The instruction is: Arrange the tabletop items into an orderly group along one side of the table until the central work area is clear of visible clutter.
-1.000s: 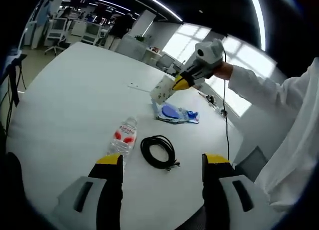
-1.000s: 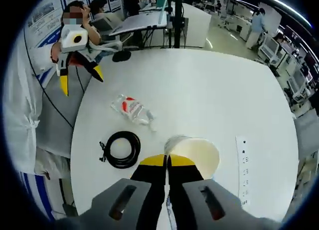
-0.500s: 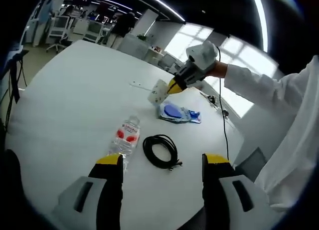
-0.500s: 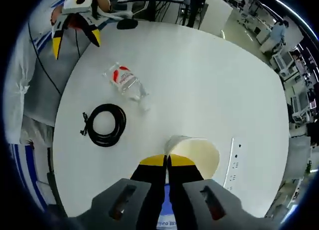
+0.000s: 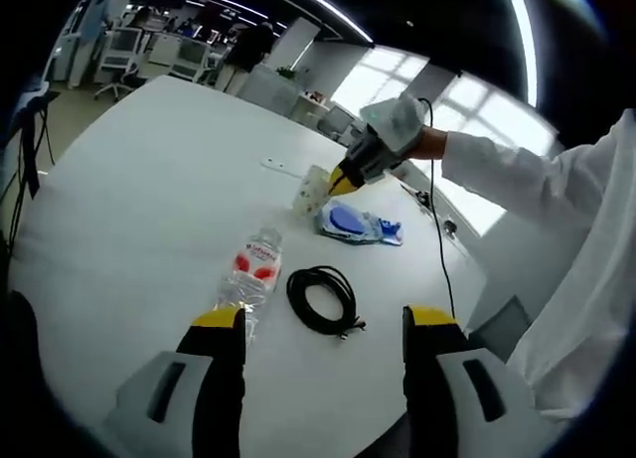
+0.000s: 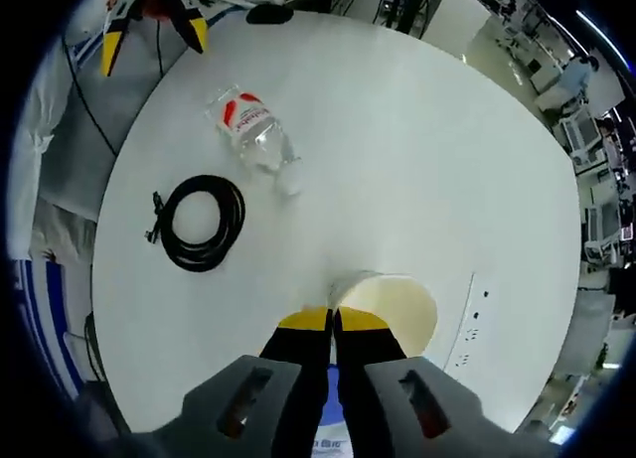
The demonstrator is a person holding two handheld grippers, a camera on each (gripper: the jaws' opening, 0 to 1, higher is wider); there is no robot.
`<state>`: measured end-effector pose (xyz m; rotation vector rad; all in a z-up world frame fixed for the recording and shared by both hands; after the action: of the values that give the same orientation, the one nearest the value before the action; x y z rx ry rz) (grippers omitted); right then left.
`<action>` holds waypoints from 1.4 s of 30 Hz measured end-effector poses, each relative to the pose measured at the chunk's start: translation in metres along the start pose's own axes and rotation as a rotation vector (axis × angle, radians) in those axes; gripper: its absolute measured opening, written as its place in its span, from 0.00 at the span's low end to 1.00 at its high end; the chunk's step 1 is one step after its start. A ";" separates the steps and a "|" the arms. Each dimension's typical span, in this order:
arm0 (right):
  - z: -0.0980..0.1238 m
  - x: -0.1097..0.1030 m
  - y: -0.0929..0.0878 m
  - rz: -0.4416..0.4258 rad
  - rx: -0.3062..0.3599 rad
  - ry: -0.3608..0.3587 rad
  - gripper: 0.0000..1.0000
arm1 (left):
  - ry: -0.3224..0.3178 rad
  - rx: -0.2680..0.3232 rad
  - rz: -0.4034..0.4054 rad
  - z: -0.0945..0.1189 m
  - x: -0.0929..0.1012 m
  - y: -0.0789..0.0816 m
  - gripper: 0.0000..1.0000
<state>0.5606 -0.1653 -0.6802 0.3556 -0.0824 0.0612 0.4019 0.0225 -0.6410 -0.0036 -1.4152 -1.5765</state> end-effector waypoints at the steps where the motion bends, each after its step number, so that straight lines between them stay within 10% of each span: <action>1: -0.001 0.000 0.000 -0.001 -0.002 0.004 0.00 | 0.000 -0.001 0.000 0.000 0.000 0.000 0.64; 42: -0.014 -0.008 -0.005 -0.007 -0.013 0.024 0.00 | -0.001 0.004 0.010 0.002 0.000 -0.001 0.64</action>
<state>0.5538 -0.1653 -0.6960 0.3421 -0.0580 0.0585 0.4002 0.0243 -0.6409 -0.0089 -1.4167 -1.5656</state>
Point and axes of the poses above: the point that each gripper's makers call its tool centre point, and the gripper's own axes: z roughly backward along the fingers, x roughly to its right, y roughly out of its top, the point moved 1 cm from there along z, roughly backward along the fingers, and after that the axes turned 10 degrees about x, right-handed, at the moved point
